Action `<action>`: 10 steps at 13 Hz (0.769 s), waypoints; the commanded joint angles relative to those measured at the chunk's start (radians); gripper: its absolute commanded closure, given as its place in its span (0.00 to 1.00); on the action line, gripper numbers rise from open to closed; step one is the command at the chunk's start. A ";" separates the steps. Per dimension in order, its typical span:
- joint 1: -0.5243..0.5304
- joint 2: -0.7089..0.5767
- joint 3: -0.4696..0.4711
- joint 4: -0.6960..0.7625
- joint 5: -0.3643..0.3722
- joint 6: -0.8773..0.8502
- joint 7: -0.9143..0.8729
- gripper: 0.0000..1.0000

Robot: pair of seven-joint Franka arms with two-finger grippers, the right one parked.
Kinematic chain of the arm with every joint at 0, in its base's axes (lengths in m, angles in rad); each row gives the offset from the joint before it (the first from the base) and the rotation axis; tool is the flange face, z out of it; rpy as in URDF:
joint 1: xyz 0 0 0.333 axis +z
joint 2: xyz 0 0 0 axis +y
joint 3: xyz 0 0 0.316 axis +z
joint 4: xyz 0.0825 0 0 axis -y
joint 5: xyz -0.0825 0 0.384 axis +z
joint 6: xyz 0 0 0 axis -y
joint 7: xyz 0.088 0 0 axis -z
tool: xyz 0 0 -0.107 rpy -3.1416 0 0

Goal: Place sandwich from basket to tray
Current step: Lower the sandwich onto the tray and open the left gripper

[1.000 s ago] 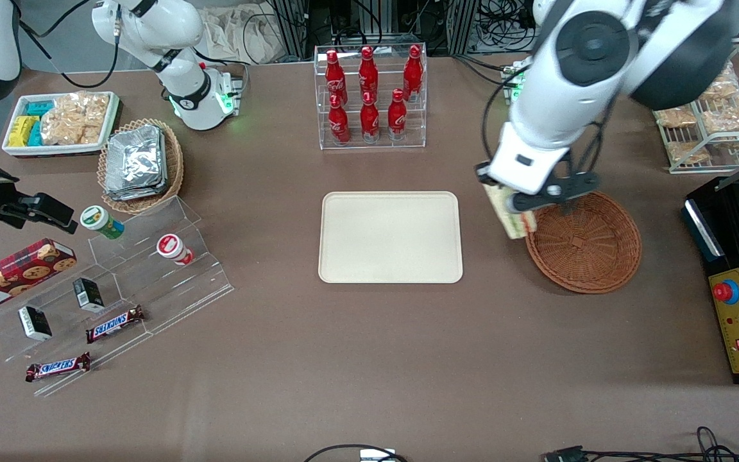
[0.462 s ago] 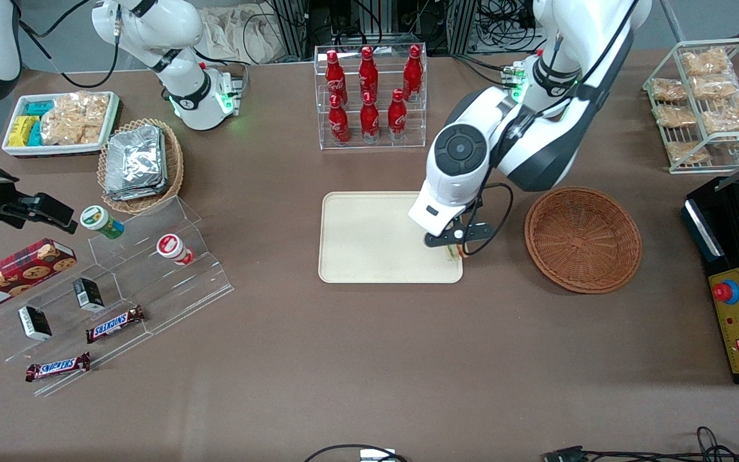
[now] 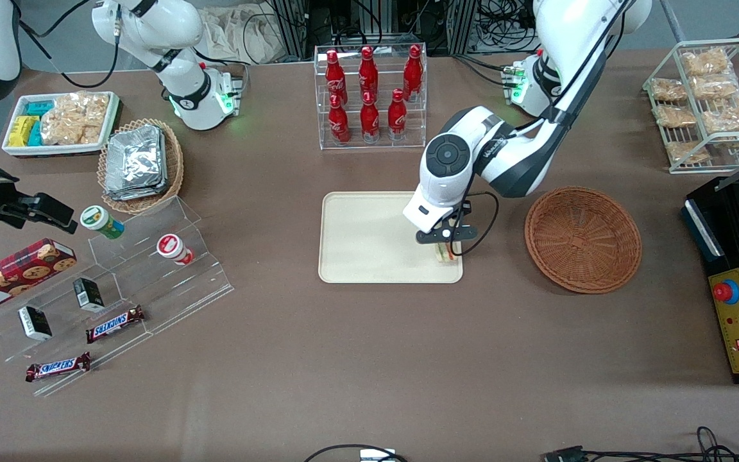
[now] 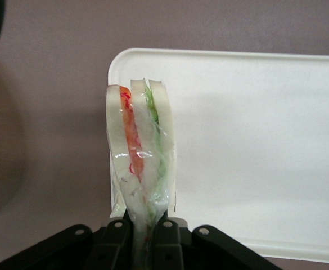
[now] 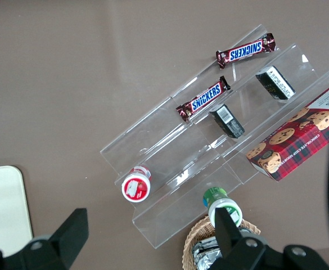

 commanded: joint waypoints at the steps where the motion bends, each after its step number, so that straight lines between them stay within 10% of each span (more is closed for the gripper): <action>1: -0.006 -0.027 0.005 -0.099 0.057 0.099 -0.007 1.00; 7: -0.003 -0.006 0.008 -0.174 0.063 0.222 -0.007 0.99; 9: -0.001 -0.007 0.009 -0.171 0.063 0.221 -0.010 0.72; 10: -0.001 -0.010 0.009 -0.171 0.063 0.216 -0.022 0.01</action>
